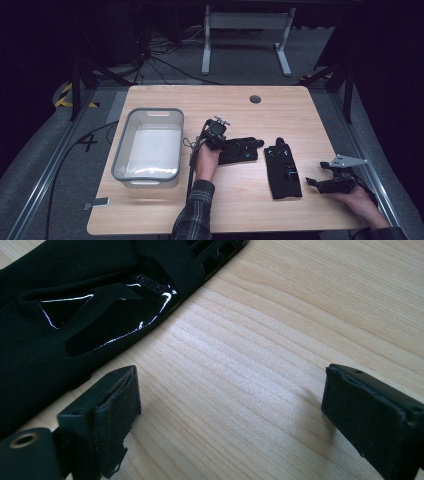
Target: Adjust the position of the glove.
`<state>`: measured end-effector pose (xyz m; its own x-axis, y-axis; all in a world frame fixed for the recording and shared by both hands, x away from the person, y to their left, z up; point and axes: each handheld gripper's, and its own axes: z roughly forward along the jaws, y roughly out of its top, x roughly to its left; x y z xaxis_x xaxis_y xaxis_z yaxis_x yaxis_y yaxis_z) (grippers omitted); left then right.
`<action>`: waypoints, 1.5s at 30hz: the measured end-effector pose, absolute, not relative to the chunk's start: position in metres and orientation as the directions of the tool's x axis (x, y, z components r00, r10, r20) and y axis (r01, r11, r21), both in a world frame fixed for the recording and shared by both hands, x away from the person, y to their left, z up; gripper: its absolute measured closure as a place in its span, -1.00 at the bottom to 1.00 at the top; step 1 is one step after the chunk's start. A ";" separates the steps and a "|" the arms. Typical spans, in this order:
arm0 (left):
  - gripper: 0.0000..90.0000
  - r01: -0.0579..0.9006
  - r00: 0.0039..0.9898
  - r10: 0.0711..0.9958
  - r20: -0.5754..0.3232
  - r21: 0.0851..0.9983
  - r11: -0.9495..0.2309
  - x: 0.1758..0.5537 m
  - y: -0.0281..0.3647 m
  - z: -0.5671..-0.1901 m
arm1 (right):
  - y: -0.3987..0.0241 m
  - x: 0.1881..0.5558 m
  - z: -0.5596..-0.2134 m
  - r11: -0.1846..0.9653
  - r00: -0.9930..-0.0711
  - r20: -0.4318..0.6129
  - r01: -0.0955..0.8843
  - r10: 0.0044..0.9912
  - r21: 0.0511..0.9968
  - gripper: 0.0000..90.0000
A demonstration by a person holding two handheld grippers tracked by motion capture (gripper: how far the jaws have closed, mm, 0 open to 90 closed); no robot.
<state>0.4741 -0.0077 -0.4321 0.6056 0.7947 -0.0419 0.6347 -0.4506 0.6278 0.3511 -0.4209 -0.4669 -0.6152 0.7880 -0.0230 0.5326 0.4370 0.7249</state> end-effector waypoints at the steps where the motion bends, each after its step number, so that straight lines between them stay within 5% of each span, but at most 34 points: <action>1: 1.00 0.641 0.601 0.798 -0.040 0.621 -0.451 0.477 -0.007 -0.435 | -0.421 0.351 -0.467 0.437 -0.615 -0.023 0.532 0.788 0.725 -0.80; 23: 1.00 0.659 0.637 0.768 -0.065 0.563 -0.498 0.444 -0.003 -0.444 | -0.421 0.351 -0.467 0.439 -0.617 -0.024 0.531 0.787 0.725 -0.80; 45: 1.00 0.559 0.785 0.603 -0.145 0.586 -0.587 0.379 -0.018 -0.448 | -0.421 0.351 -0.467 0.439 -0.616 -0.024 0.532 0.787 0.724 -0.80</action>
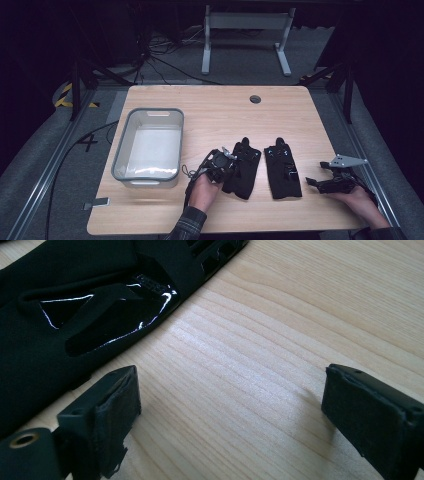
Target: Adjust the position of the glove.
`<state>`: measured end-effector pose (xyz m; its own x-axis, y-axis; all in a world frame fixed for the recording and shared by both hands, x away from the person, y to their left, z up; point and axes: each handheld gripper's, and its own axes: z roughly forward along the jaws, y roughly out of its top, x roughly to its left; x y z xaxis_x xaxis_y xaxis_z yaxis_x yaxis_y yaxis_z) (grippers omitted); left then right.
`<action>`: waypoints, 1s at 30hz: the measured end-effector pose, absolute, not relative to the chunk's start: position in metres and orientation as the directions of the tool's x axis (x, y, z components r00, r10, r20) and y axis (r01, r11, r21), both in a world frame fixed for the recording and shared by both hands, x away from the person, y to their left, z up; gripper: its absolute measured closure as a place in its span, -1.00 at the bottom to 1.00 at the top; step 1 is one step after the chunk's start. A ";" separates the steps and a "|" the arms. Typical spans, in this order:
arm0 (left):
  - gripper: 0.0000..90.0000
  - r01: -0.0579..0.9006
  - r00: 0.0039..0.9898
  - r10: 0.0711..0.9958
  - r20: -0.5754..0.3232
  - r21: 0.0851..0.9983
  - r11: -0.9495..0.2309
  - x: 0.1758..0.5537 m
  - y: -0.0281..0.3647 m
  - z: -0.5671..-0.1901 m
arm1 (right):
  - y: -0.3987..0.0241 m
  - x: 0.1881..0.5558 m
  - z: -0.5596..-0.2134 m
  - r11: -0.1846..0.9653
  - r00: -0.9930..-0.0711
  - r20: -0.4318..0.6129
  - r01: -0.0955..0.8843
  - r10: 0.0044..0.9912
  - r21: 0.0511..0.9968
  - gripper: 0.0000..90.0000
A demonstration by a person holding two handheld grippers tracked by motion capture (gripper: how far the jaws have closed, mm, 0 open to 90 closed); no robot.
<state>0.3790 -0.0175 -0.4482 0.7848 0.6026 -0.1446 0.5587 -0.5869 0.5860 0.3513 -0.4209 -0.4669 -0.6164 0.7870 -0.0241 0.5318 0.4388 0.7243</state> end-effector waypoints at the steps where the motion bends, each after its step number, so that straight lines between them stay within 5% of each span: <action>1: 1.00 0.553 0.792 0.590 -0.156 0.594 -0.584 0.377 -0.021 -0.449 | -0.421 0.351 -0.467 0.439 -0.617 -0.024 0.532 0.787 0.724 -0.80; 11: 0.99 0.525 0.819 0.544 -0.184 0.626 -0.577 0.371 -0.032 -0.451 | -0.421 0.351 -0.467 0.439 -0.617 -0.024 0.532 0.787 0.724 -0.80; 16: 0.77 0.518 0.809 0.565 -0.164 0.652 -0.553 0.371 -0.021 -0.445 | -0.421 0.351 -0.467 0.439 -0.616 -0.025 0.532 0.787 0.724 -0.80; 24: 0.12 0.519 0.787 0.601 -0.141 0.679 -0.520 0.377 -0.006 -0.445 | -0.418 0.352 -0.466 0.445 -0.618 -0.024 0.537 0.786 0.717 -0.80; 30: -0.05 0.528 0.777 0.612 -0.148 0.683 -0.504 0.381 -0.004 -0.448 | -0.413 0.355 -0.459 0.458 -0.641 -0.009 0.539 0.767 0.707 -0.41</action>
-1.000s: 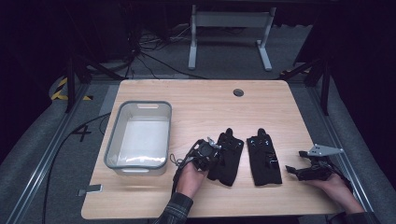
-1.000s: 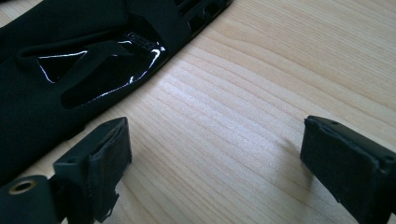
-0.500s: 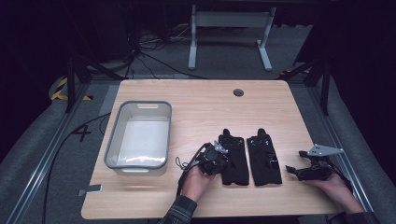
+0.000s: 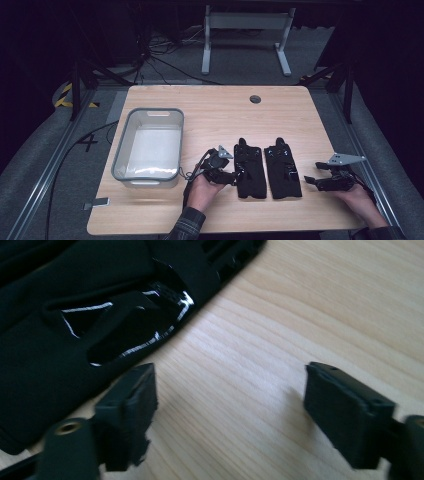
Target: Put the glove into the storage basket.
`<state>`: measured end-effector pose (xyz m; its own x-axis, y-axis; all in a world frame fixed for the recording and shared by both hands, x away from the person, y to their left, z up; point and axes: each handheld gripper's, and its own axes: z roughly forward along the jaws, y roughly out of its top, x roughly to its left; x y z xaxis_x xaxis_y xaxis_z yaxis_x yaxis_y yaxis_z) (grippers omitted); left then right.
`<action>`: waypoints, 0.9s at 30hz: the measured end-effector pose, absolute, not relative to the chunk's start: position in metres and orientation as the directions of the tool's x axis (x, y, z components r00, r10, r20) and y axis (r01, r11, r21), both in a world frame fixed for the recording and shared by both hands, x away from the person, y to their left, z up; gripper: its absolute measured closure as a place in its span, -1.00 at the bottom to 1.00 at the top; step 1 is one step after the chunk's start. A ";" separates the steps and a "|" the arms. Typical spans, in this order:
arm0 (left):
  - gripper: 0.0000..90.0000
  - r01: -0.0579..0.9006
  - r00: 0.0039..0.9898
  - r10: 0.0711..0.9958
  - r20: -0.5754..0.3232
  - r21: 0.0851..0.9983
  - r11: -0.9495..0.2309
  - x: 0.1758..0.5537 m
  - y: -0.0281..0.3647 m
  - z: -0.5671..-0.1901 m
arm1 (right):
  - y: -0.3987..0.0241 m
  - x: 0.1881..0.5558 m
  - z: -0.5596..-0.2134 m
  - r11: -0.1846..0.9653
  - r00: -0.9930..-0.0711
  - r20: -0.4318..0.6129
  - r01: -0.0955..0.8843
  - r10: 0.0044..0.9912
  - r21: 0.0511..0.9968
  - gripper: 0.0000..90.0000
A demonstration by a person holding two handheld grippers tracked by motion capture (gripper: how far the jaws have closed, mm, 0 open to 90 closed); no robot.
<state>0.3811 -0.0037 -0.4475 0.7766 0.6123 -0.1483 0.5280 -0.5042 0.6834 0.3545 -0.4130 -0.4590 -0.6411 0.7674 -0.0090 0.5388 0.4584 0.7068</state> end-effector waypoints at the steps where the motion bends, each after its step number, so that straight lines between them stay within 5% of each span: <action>1: -0.06 0.530 0.774 0.615 -0.150 0.686 -0.499 0.382 -0.003 -0.448 | -0.411 0.355 -0.458 0.460 -0.647 -0.011 0.530 0.762 0.713 -0.33; 4: -0.08 0.534 0.771 0.618 -0.155 0.686 -0.494 0.384 -0.002 -0.448 | -0.407 0.357 -0.454 0.456 -0.666 0.001 0.513 0.746 0.728 -0.06; 5: -0.08 0.536 0.768 0.621 -0.157 0.688 -0.489 0.385 -0.001 -0.449 | -0.401 0.361 -0.451 0.461 -0.687 0.020 0.508 0.726 0.728 0.27; 7: -0.09 0.541 0.766 0.622 -0.165 0.689 -0.483 0.388 0.000 -0.449 | -0.399 0.361 -0.450 0.463 -0.692 0.017 0.501 0.722 0.731 0.38; 11: -0.11 0.538 0.764 0.625 -0.161 0.693 -0.480 0.391 -0.002 -0.450 | -0.390 0.368 -0.445 0.471 -0.715 0.013 0.474 0.699 0.744 0.93; 27: -0.10 0.555 0.751 0.637 -0.174 0.689 -0.466 0.402 -0.015 -0.454 | -0.373 0.389 -0.454 0.518 -0.757 0.037 0.481 0.652 0.708 1.00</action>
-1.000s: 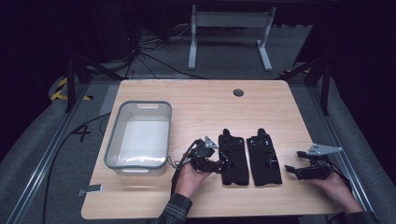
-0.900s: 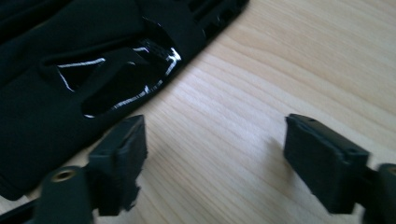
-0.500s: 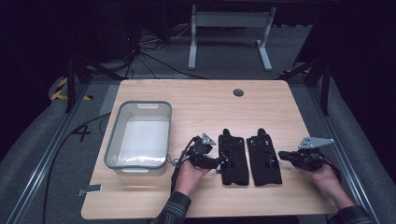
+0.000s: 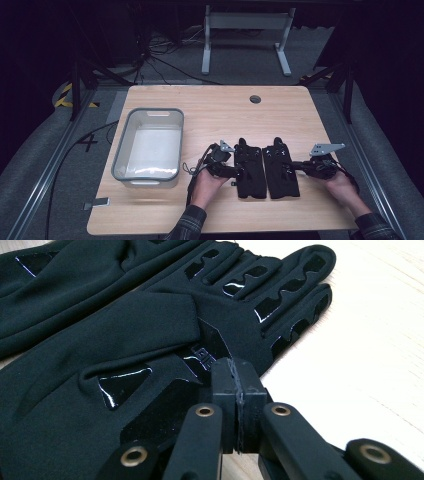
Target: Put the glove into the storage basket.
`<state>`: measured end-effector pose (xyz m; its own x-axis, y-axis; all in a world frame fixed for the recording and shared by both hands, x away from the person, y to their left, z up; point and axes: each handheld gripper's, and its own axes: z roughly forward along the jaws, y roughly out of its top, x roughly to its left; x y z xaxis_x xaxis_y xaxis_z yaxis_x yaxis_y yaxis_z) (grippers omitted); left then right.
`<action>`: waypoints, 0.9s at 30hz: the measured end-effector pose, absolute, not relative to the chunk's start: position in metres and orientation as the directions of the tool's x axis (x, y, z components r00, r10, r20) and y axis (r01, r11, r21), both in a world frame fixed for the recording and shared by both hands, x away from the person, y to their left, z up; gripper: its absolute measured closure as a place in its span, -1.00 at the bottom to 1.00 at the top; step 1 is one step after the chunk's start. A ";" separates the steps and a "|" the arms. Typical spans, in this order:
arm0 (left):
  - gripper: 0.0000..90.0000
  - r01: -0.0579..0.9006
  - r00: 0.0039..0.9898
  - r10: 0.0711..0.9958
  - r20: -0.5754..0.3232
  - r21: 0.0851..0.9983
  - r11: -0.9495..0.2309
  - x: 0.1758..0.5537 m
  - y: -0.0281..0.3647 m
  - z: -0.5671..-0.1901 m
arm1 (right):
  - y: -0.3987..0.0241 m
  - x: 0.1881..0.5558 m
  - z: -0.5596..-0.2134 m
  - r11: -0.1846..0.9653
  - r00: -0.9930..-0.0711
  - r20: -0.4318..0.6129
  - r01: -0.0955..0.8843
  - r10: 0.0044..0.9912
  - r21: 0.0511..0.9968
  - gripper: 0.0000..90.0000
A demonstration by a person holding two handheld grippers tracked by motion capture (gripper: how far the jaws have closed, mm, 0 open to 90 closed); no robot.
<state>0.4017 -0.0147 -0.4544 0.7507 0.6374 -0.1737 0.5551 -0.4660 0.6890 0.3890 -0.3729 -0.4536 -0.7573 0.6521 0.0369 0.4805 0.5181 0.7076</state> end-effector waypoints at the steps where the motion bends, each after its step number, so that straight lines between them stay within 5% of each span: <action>1: -0.10 0.557 0.748 0.640 -0.176 0.690 -0.461 0.403 -0.016 -0.455 | -0.373 0.389 -0.454 0.518 -0.757 0.037 0.481 0.652 0.708 1.00; 10: 0.25 0.563 0.748 0.644 -0.164 0.671 -0.482 0.405 -0.027 -0.460 | -0.372 0.388 -0.454 0.528 -0.764 0.030 0.472 0.644 0.706 1.00; 18: 0.90 0.582 0.740 0.644 -0.192 0.662 -0.472 0.403 -0.031 -0.458 | -0.371 0.387 -0.454 0.533 -0.771 0.033 0.470 0.636 0.703 1.00; 27: 0.94 0.607 0.721 0.636 -0.276 0.694 -0.387 0.402 -0.022 -0.447 | -0.369 0.387 -0.454 0.535 -0.774 0.035 0.468 0.632 0.704 1.00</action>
<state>0.4021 -0.0221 -0.4467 0.7211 0.6356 -0.2756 0.6066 -0.3873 0.6943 0.3868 -0.3687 -0.4538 -0.7744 0.6318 0.0349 0.4680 0.5347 0.7037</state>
